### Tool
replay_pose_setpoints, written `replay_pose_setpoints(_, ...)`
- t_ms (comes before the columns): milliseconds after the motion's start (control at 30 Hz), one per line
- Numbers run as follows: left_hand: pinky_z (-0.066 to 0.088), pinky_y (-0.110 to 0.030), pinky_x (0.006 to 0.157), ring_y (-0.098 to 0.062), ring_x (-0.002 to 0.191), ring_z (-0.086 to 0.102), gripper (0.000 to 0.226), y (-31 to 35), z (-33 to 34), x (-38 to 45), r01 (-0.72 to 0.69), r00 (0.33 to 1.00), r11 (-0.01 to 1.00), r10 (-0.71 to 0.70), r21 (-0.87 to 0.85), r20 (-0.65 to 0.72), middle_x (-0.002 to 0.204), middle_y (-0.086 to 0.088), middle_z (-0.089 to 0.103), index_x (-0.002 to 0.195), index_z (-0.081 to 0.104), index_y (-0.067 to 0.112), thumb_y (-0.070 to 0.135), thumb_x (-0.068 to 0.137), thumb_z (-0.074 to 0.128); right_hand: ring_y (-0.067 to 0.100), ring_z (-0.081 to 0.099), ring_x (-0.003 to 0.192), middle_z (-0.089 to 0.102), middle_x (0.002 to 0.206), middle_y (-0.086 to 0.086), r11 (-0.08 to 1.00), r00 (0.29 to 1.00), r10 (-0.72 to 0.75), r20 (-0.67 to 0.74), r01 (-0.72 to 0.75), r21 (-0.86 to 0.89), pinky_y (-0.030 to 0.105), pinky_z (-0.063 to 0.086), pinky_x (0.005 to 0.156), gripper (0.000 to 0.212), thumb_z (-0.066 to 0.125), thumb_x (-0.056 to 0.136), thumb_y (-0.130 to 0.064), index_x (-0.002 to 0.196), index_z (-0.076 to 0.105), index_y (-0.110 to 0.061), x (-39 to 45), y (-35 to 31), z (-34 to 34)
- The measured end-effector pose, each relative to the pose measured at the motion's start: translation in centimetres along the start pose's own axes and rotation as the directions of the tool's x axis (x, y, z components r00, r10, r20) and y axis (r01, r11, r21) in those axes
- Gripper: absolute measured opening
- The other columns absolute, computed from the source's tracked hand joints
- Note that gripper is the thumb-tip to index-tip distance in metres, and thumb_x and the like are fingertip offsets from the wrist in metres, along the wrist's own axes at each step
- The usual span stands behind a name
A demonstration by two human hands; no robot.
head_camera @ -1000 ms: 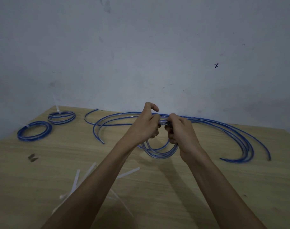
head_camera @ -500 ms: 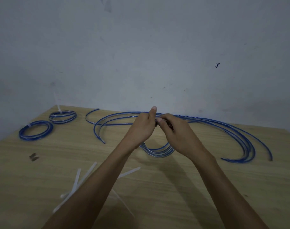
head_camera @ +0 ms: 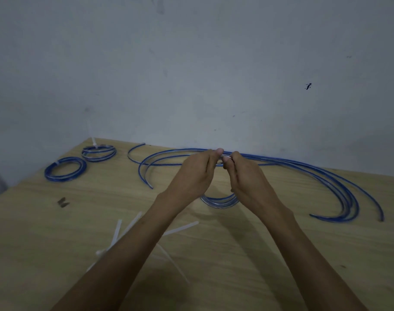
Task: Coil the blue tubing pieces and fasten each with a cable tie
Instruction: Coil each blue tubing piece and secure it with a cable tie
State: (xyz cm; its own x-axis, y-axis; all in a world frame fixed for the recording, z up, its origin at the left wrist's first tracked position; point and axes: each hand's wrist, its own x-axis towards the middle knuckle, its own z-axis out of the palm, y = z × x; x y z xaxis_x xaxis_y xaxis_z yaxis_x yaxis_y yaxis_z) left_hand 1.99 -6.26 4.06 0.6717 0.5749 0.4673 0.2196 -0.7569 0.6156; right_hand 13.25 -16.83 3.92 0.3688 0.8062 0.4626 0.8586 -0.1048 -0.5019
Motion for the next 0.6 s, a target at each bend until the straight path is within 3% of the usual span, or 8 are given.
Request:
replay_pose_setpoints(133,0.049,-0.031,0.062,-0.011,0.055,0.065,0.049,-0.5,-1.9,-1.2,0.106,0.993,0.988,-0.099,-0.113,0.058,0.074,-0.003,0.065,0.082,0.059,0.022,0.047,0.108,0.026,0.018,0.047,0.068,0.048,0.072,-0.011,0.998,1.0,-0.023,0.009,0.023,-0.051,0.034,0.025,0.062,0.03,0.03,0.109,-0.039,0.089,0.041,-0.02,0.0,-1.8,1.8)
replay_pose_setpoints(267,0.035,-0.023,0.051,-0.012,0.049,0.041,0.046,-2.3,-4.7,-1.6,0.384,0.921,0.822,-0.307,-0.42,0.241,0.068,-0.006,0.046,0.083,0.064,0.012,0.039,0.108,0.037,0.019,0.043,0.076,0.047,0.081,-0.013,0.999,0.999,0.005,0.053,-0.003,-0.032,0.035,0.022,0.065,0.027,0.029,0.109,-0.038,0.097,0.043,-0.019,0.2,-3.8,3.6)
replay_pose_setpoints(333,0.028,-0.025,0.05,-0.012,0.05,0.031,0.042,-3.1,-6.0,-2.1,0.457,0.885,0.795,-0.361,-0.4,0.294,0.066,-0.003,0.039,0.08,0.06,0.011,0.036,0.106,0.039,0.018,0.044,0.075,0.048,0.082,-0.01,1.0,0.998,-0.029,0.06,0.028,0.014,0.035,0.023,0.064,0.029,0.029,0.108,-0.039,0.1,0.045,-0.017,0.1,-4.8,4.8)
replay_pose_setpoints(467,0.027,-0.026,0.051,-0.012,0.05,0.026,0.033,-4.5,-8.2,-3.4,0.467,0.88,0.822,-0.398,-0.325,0.258,0.057,0.007,0.032,0.077,0.046,0.014,0.028,0.105,0.034,0.019,0.049,0.075,0.053,0.093,-0.003,0.993,0.989,-0.111,0.094,0.107,0.042,0.037,0.033,0.064,0.031,0.031,0.107,-0.041,0.105,0.05,-0.016,0.3,-6.7,6.7)
replay_pose_setpoints(600,0.032,-0.023,0.054,-0.006,0.049,0.033,0.042,-6.9,-9.5,-5.1,0.355,0.932,0.876,-0.306,-0.326,0.194,0.062,0.009,0.034,0.082,0.051,0.013,0.039,0.109,0.032,0.022,0.049,0.078,0.049,0.095,-0.003,0.974,0.964,-0.169,0.205,0.196,-0.115,0.037,0.031,0.064,0.022,0.034,0.109,-0.037,0.099,0.044,-0.02,1.7,-7.6,7.6)
